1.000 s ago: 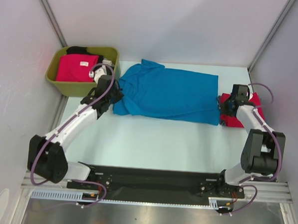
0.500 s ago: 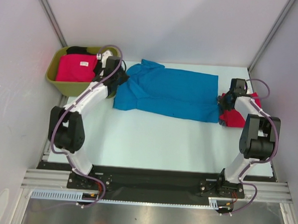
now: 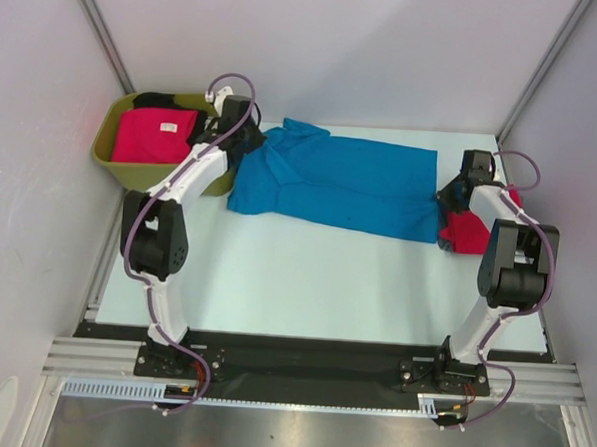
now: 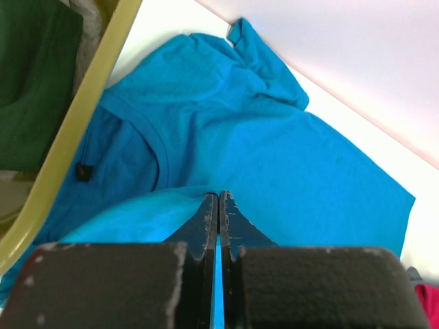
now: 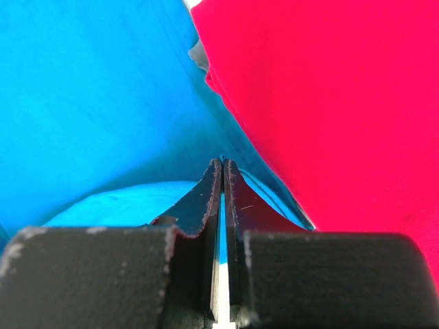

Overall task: Fold and stack the t-shirts
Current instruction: Fold the tshirt

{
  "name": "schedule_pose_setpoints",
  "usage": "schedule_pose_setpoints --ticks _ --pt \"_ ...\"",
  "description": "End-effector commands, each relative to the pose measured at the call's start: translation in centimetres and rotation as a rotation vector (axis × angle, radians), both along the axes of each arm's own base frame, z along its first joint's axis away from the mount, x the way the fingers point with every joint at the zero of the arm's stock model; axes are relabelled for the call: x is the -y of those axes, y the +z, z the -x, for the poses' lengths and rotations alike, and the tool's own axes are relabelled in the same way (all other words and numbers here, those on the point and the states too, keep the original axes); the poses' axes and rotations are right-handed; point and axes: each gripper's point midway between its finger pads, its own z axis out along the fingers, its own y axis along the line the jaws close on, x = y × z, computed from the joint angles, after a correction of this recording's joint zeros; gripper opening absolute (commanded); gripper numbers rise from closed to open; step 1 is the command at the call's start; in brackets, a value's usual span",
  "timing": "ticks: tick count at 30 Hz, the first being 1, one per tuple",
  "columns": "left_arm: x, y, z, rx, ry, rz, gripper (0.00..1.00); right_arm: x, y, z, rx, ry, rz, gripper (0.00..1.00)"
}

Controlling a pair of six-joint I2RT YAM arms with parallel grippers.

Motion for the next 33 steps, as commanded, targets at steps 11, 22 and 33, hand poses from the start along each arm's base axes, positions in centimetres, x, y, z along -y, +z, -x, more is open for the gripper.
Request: schedule_pose_setpoints --ticks 11,22,33 --pt "0.1 1.2 -4.4 0.101 -0.044 0.002 0.16 0.3 2.0 -3.5 0.131 -0.028 -0.005 0.17" --pt "1.8 6.1 -0.6 0.133 -0.137 -0.077 0.76 -2.3 3.4 2.9 0.204 -0.089 0.025 0.61" --pt "2.5 4.9 9.2 0.130 -0.198 0.000 1.00 -4.9 -1.4 6.7 0.178 -0.273 -0.052 0.54"
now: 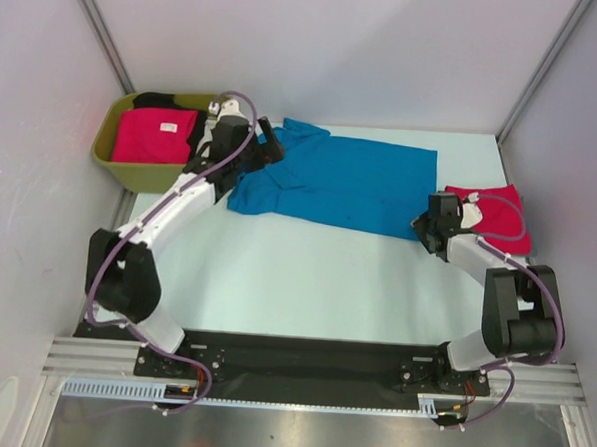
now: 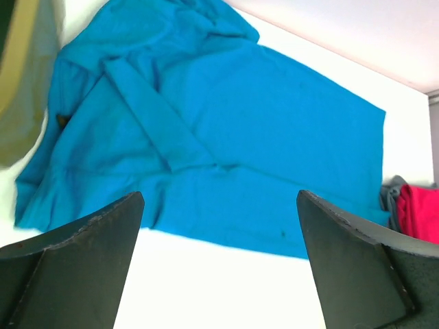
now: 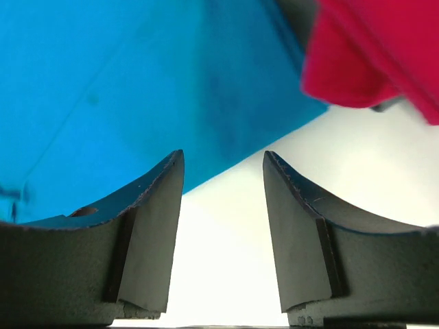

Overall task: Fold and stack the t-shirts
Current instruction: Fold the tshirt

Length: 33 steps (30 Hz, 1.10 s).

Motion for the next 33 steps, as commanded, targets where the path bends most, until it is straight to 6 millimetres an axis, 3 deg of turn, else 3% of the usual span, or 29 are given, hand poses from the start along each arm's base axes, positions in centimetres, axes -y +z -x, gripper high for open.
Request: schedule_pose_setpoints --ticks 1,4,5,6,12,15,16,18,21,22,25,26,27,33 --pt "-0.6 1.1 1.7 0.041 -0.002 0.058 1.00 1.4 -0.2 -1.3 0.044 -0.138 -0.017 0.54" --pt "-0.9 0.6 3.4 0.036 -0.013 0.073 1.00 2.0 -1.4 -1.3 0.014 -0.158 -0.021 0.53" --pt "-1.1 -0.4 4.1 0.020 -0.013 0.070 1.00 2.5 -2.0 -1.3 0.001 -0.175 -0.023 0.52" --pt "-1.3 0.0 4.6 0.030 -0.012 0.076 1.00 2.8 -2.1 -1.2 -0.004 -0.184 -0.021 0.52" --pt "-2.1 -1.8 6.6 0.018 0.020 0.107 1.00 4.4 -3.5 -0.9 -0.044 -0.228 -0.015 0.50" --pt "-2.6 -3.1 7.1 0.002 0.048 0.112 1.00 4.9 -4.3 -0.6 -0.091 -0.232 0.002 0.35" --pt "-2.7 -3.2 7.2 0.004 0.057 0.122 1.00 5.1 -4.3 -0.3 -0.122 -0.238 0.014 0.21" --pt "-3.1 -4.2 7.6 -0.004 0.075 0.123 1.00 5.6 -3.9 0.0 -0.139 -0.241 0.049 0.08" --pt "-3.4 -5.7 7.9 -0.027 0.093 0.117 0.99 6.0 -3.4 0.8 -0.150 -0.221 0.065 0.00" --pt "-3.4 -6.0 8.0 -0.033 0.097 0.118 0.98 7.3 -3.1 1.2 -0.150 -0.246 0.057 0.00" --pt "-3.6 -7.4 8.6 -0.057 0.114 0.128 0.97 8.0 -3.0 2.7 -0.189 -0.217 0.056 0.00" --pt "-3.8 -8.8 9.4 -0.085 0.120 0.120 0.97 8.0 -3.1 3.3 -0.199 -0.204 0.064 0.00" --pt "-3.8 -8.5 9.2 -0.058 0.133 0.143 0.97 8.1 -3.0 3.8 -0.205 -0.201 0.072 0.00" --pt "-4.2 -11.3 9.9 -0.082 0.176 0.134 0.91 8.1 -3.1 6.0 -0.197 -0.177 0.072 0.00"
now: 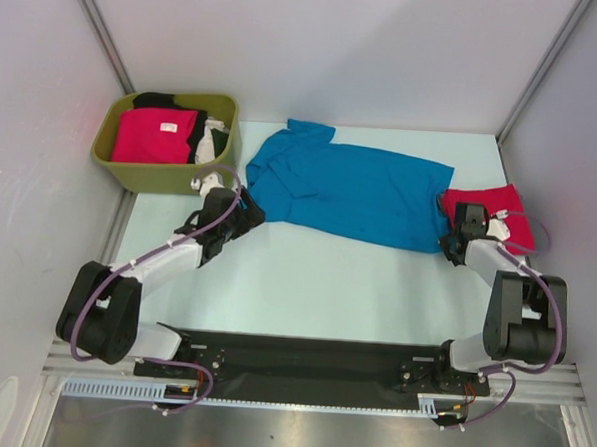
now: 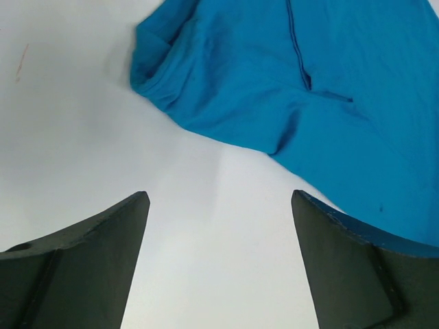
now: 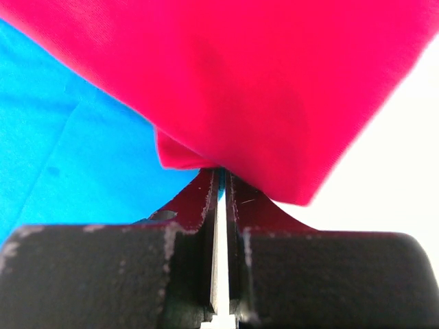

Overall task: Fold and stack the t-shirts
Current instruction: Fold the tshirt

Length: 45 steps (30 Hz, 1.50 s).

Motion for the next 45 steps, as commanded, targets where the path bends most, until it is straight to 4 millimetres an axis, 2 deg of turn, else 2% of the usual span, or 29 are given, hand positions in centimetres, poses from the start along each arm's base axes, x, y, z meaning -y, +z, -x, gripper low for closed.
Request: schedule_pose_setpoints --ticks 1,3,8,11,13,18,26,32,34,35,36,37,40,41,43,44,45 --pt "0.1 1.7 -1.6 0.093 0.058 0.037 0.88 0.6 -0.5 1.9 -0.031 0.013 0.022 0.00" --pt "-0.1 1.6 -2.0 0.096 0.066 0.022 0.88 0.4 -0.7 2.0 -0.015 0.019 0.008 0.00" --pt "-1.3 1.5 -3.9 0.109 0.114 -0.059 0.77 -0.2 -1.0 1.5 0.008 0.044 -0.016 0.00" --pt "-1.5 0.3 -4.7 0.069 0.133 -0.064 0.72 -0.4 -1.3 1.5 0.004 0.051 -0.026 0.00" --pt "-1.6 -0.3 -5.1 0.049 0.143 -0.064 0.65 -0.3 -1.1 1.4 0.014 0.051 -0.023 0.00" --pt "-1.7 -2.9 -6.1 -0.031 0.165 -0.061 0.63 -0.2 -1.0 1.6 0.026 0.042 -0.017 0.00" --pt "-1.9 -5.1 -7.2 -0.102 0.189 -0.077 0.60 -0.2 -0.6 1.5 0.041 0.040 -0.012 0.00" --pt "-2.6 -7.5 -7.5 -0.186 0.232 -0.117 0.44 -0.1 -0.5 1.6 0.046 0.033 -0.009 0.00" --pt "-2.6 -7.4 -7.6 -0.186 0.230 -0.115 0.20 0.0 -0.4 1.7 0.046 0.028 -0.003 0.00" --pt "-3.3 -7.2 -7.2 -0.194 0.267 -0.130 0.07 0.2 -0.3 1.7 0.048 0.024 0.003 0.00" --pt "-3.7 -6.9 -7.0 -0.189 0.284 -0.140 0.00 0.3 -0.2 1.8 0.047 0.022 0.008 0.00" --pt "-4.5 -5.9 -6.7 -0.163 0.311 -0.159 0.00 0.4 0.0 1.8 0.048 0.023 0.014 0.00" --pt "-5.5 -4.7 -5.6 -0.137 0.329 -0.182 0.00 0.4 0.7 1.4 0.058 0.027 0.024 0.00" --pt "-5.8 -3.3 -5.5 -0.110 0.336 -0.180 0.00 0.3 0.8 1.3 0.054 0.036 0.023 0.00" --pt "-6.1 -2.8 -4.7 -0.120 0.336 -0.189 0.00 -0.1 1.3 1.2 0.043 0.053 0.045 0.00" --pt "-6.1 -1.5 -4.6 -0.093 0.332 -0.177 0.00 -0.2 2.2 0.6 0.056 0.055 0.057 0.00" --pt "-6.1 -1.1 -4.4 -0.091 0.331 -0.175 0.00 -0.3 2.4 0.7 0.044 0.057 0.061 0.00"
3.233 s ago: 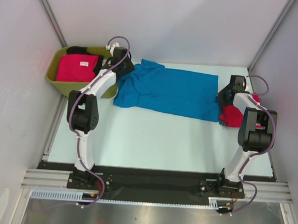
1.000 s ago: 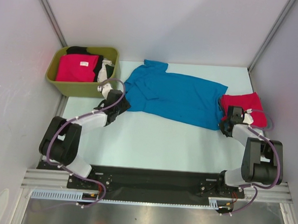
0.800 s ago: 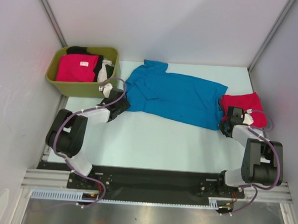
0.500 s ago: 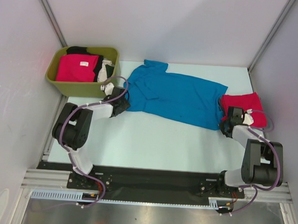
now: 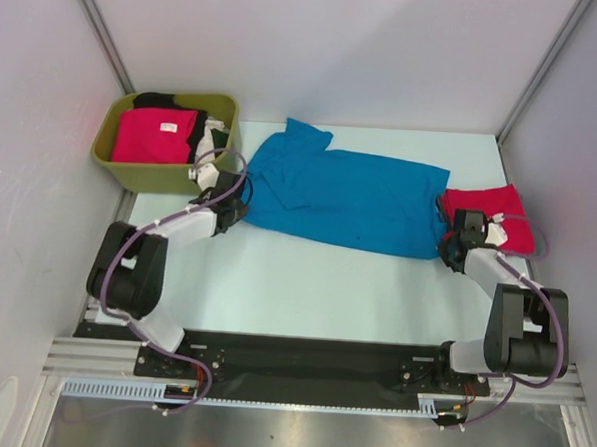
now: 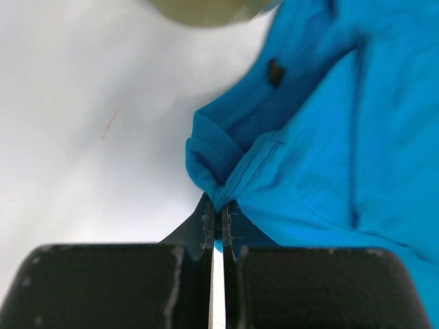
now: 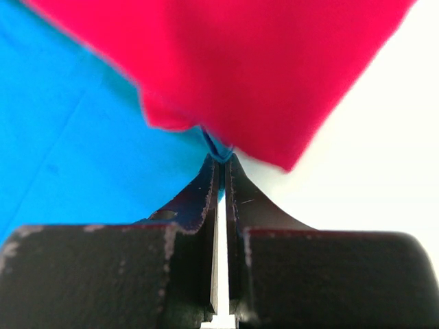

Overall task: Fold and stack the t-shirts
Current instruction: Fold the tshirt

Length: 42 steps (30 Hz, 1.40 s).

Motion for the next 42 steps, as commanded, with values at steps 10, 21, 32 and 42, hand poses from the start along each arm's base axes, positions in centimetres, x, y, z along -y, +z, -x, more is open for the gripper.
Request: schedule_pose_setpoints --ticks 10,21,32,42 --pt "-1.1 18.4 -0.9 0.274 0.004 0.012 0.00 1.2 15.9 -5.6 0.192 0.008 0.054 0.00" --pt "-2.0 5.5 7.2 0.019 0.001 0.049 0.00 -0.3 7.6 1.3 0.051 0.033 -0.017 0.00" --pt "-1.7 -0.4 14.3 -0.060 0.000 0.092 0.00 -0.3 1.9 7.0 -0.044 -0.021 -0.029 0.07" --pt "-2.3 -2.2 16.0 -0.063 0.007 0.094 0.00 -4.2 7.5 4.1 0.067 0.332 0.203 0.55"
